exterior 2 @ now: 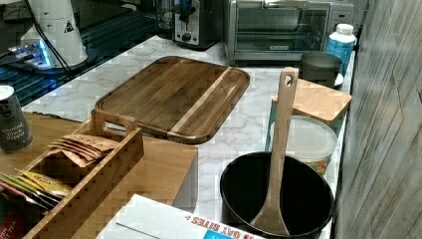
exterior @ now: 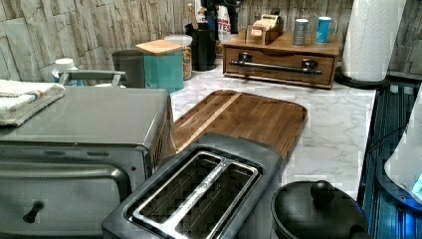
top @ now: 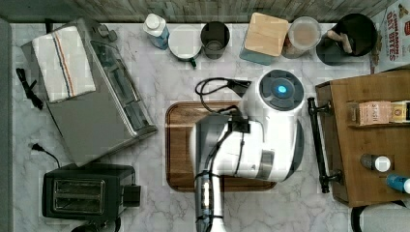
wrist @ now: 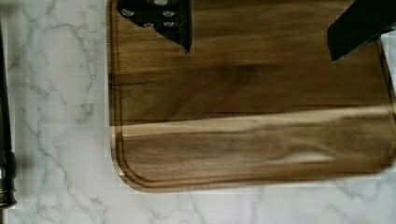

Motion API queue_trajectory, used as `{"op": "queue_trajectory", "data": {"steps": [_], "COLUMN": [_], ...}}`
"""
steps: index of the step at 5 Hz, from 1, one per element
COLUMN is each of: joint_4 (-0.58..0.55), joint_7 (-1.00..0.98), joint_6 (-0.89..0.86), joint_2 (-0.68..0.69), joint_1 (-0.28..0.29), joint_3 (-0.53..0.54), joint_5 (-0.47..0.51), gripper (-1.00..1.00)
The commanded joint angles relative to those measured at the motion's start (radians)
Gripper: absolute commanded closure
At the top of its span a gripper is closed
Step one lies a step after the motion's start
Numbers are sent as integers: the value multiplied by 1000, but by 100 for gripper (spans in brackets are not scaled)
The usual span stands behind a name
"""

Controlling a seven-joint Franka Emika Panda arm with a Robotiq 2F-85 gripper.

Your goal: Open the drawer.

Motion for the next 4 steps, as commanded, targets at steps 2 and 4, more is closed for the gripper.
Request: {"op": "queue_trajectory", "data": {"steps": [2, 4], "joint_4": [-236, -261], "joint_7": [-332, -428], "joint_6": [388, 466], "joint_2": [-94, -47], "joint_1": [-128, -175], "joint_3": [-99, -105], "joint_5": [-90, -172], "gripper": [-100, -100]}}
